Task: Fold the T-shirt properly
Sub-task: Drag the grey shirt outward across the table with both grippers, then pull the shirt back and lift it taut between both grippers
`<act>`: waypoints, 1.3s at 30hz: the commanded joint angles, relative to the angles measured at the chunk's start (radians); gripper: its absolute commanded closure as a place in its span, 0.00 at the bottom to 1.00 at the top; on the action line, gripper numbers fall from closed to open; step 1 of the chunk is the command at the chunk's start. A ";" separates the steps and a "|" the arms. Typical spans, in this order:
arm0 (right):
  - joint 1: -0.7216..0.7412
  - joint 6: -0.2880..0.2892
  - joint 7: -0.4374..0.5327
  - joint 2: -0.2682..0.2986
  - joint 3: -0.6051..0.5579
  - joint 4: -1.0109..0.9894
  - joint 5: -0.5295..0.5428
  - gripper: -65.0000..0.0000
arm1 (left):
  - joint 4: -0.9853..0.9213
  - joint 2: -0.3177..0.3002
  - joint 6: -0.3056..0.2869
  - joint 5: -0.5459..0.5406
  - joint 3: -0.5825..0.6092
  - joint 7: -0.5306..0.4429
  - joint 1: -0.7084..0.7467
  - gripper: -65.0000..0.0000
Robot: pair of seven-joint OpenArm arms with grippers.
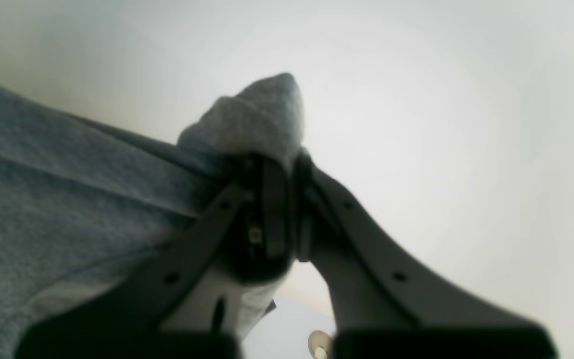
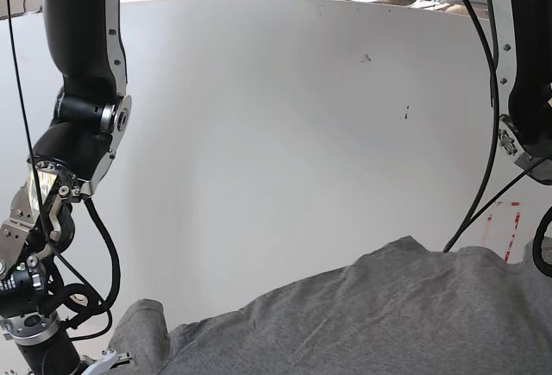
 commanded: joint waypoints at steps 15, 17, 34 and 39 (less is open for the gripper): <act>-0.172 -0.015 -0.005 0.008 0.026 0.156 -0.005 0.99 | 0.035 -0.017 0.000 0.008 -0.074 -0.020 0.231 1.00; -0.197 -0.016 -0.009 0.009 0.028 0.163 -0.004 0.99 | 0.036 -0.019 -0.001 0.006 -0.082 -0.020 0.259 1.00; -0.541 0.000 -0.028 -0.012 0.103 0.278 0.002 1.00 | 0.064 -0.017 -0.091 -0.091 -0.187 -0.020 0.639 1.00; -0.635 0.007 -0.025 -0.032 0.127 0.299 0.002 1.00 | 0.078 -0.011 -0.132 -0.104 -0.210 -0.020 0.729 1.00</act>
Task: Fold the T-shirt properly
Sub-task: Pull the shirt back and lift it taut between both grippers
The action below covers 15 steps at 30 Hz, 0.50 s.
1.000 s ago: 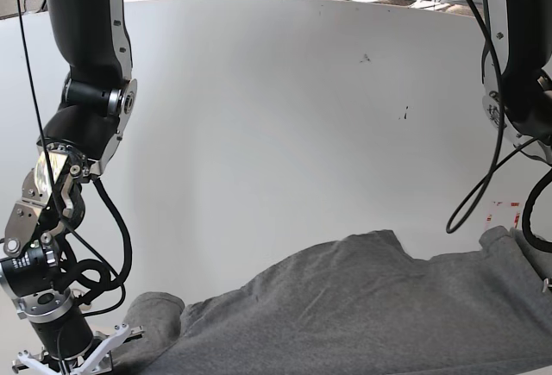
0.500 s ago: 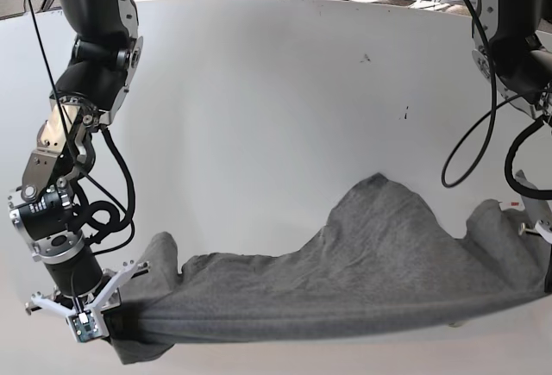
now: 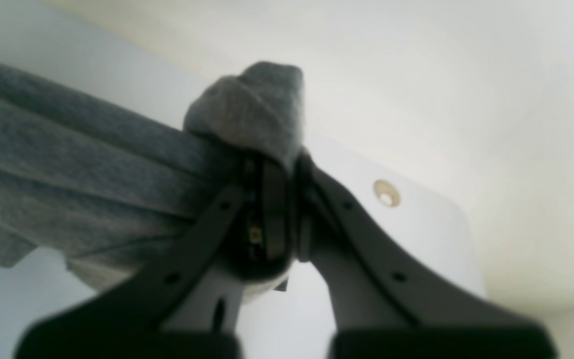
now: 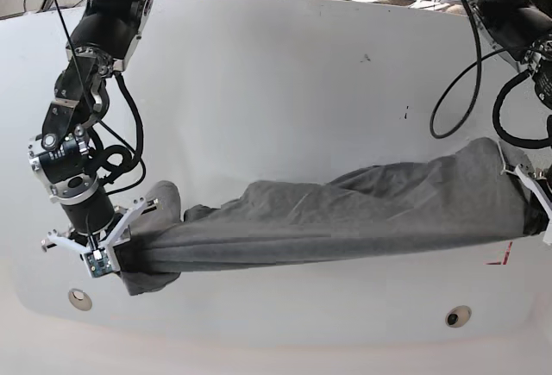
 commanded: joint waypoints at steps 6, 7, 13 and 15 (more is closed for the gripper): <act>-0.144 0.010 0.018 -0.026 0.063 0.055 -0.003 0.99 | 0.046 -0.008 -0.017 -0.020 -0.086 -0.019 0.154 1.00; -0.159 0.012 0.021 -0.030 0.071 0.055 -0.003 0.99 | 0.046 -0.007 -0.017 -0.023 -0.093 -0.019 0.168 1.00; -0.272 0.001 0.038 -0.060 0.165 0.072 -0.001 0.99 | 0.045 -0.002 -0.017 -0.035 -0.114 -0.019 0.258 1.00; -0.295 0.000 0.046 -0.065 0.186 0.071 0.003 0.99 | 0.043 -0.001 -0.017 -0.039 -0.120 -0.019 0.279 1.00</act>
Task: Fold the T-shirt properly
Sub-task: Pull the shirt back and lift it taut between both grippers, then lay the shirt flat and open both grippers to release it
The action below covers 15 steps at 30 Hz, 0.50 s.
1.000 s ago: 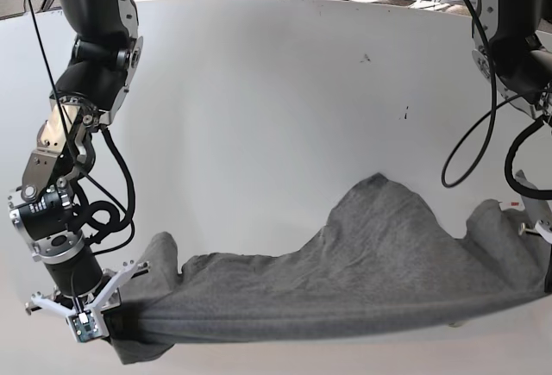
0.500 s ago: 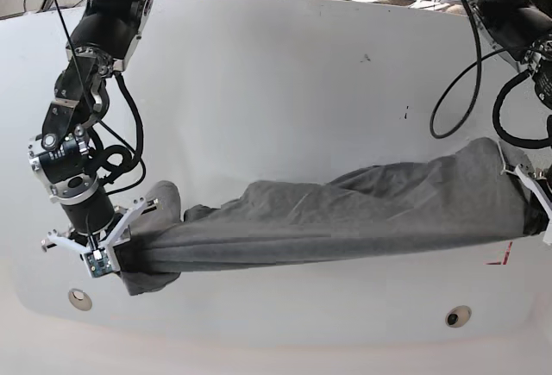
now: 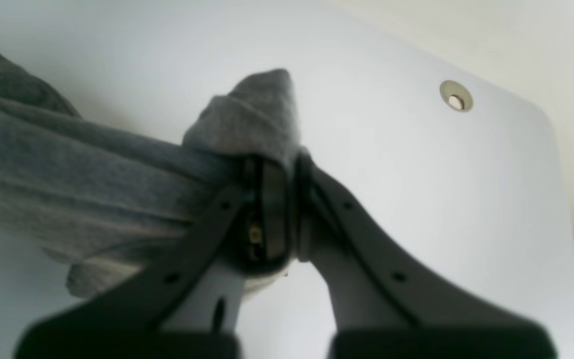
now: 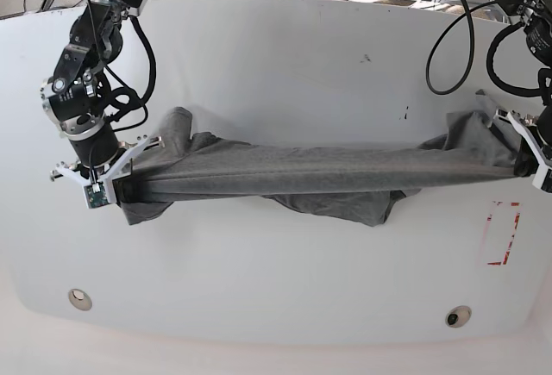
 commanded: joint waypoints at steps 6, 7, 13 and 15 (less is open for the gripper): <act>-0.072 -0.016 0.050 0.005 0.079 0.010 -0.001 0.99 | 0.008 -0.006 -0.001 0.032 -0.041 -0.004 0.080 1.00; -0.091 -0.015 0.072 0.004 0.094 0.005 0.009 0.99 | 0.010 0.001 -0.001 0.035 -0.050 -0.004 0.102 1.00; -0.133 -0.013 0.104 -0.001 0.112 -0.003 0.029 0.99 | 0.009 0.018 -0.001 0.041 -0.067 -0.004 0.162 1.00; -0.143 -0.015 0.105 -0.005 0.114 -0.002 0.029 0.99 | 0.009 0.017 -0.001 0.042 -0.068 -0.004 0.173 1.00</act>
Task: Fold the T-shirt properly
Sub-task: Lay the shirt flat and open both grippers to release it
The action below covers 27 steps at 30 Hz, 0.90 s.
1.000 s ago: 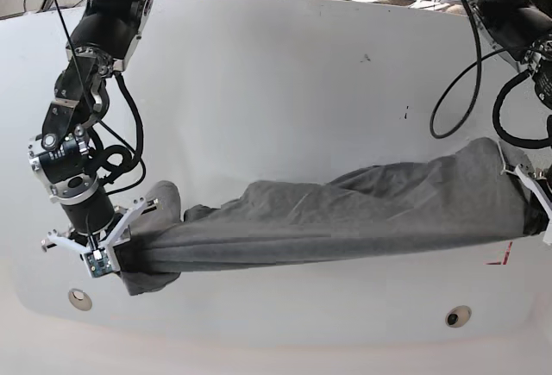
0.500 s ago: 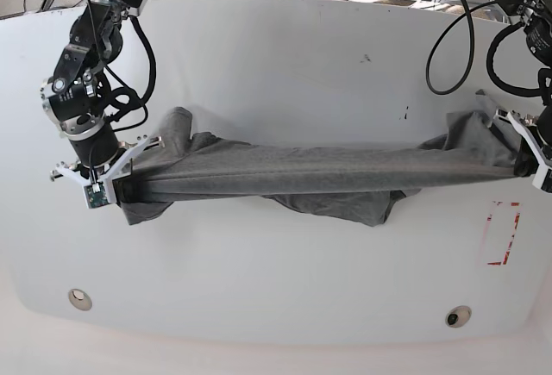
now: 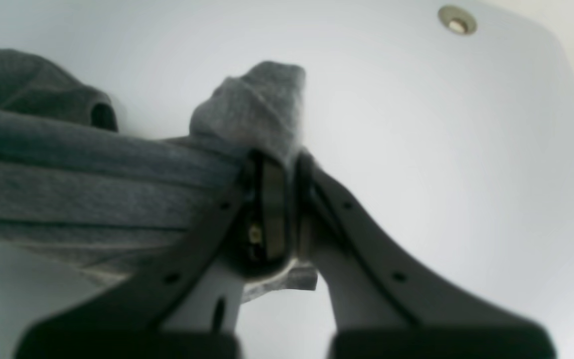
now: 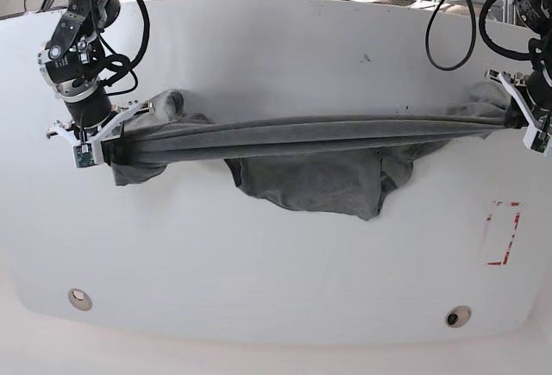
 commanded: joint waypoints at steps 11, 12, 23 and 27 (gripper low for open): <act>-0.025 -0.013 -0.036 -0.023 0.019 0.027 -0.051 0.99 | 0.013 -0.033 0.002 0.039 -0.014 -0.010 0.008 1.00; -0.040 -0.010 -0.037 -0.028 0.020 0.022 -0.052 0.99 | 0.012 -0.033 0.002 0.042 -0.014 -0.014 0.022 1.00; -0.097 -0.016 -0.033 -0.035 0.015 0.018 -0.044 0.99 | -0.007 -0.046 0.002 0.033 -0.016 -0.032 0.122 1.00; -0.107 -0.018 -0.032 -0.030 0.011 0.016 -0.045 0.99 | -0.017 -0.047 0.002 0.035 -0.014 -0.034 0.145 1.00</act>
